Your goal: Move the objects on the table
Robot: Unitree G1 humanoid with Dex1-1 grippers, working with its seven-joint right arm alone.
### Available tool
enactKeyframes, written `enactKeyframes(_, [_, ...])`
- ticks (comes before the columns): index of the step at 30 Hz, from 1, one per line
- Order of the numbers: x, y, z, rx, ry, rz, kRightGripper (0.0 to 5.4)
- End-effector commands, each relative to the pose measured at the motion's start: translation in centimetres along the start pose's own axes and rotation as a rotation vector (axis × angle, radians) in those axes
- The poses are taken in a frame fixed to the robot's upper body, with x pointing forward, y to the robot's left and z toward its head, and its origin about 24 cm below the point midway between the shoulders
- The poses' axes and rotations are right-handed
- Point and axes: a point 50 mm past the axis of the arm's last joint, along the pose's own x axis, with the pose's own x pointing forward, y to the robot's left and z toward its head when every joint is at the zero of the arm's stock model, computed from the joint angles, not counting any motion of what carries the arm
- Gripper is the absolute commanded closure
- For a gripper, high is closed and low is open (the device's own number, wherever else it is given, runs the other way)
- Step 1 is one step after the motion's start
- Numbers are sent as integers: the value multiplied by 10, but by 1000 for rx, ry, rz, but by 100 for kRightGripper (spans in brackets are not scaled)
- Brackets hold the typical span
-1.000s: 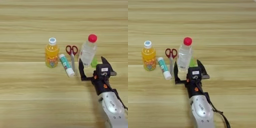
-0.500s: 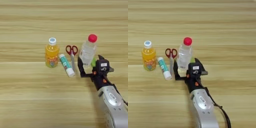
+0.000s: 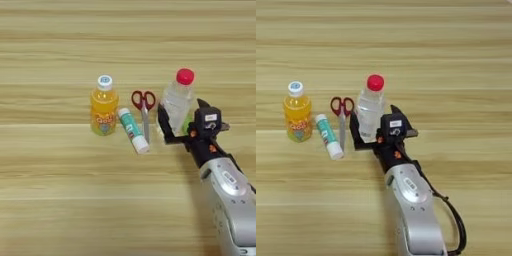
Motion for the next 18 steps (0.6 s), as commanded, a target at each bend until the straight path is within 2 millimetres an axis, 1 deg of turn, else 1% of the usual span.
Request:
enactKeyframes(1, [16,-3,21,-3,-86,25,4])
enactKeyframes(9, [25,-5,18,1,-77,49,4])
enactKeyframes(18, [27,-6,13,15,-69,58,4])
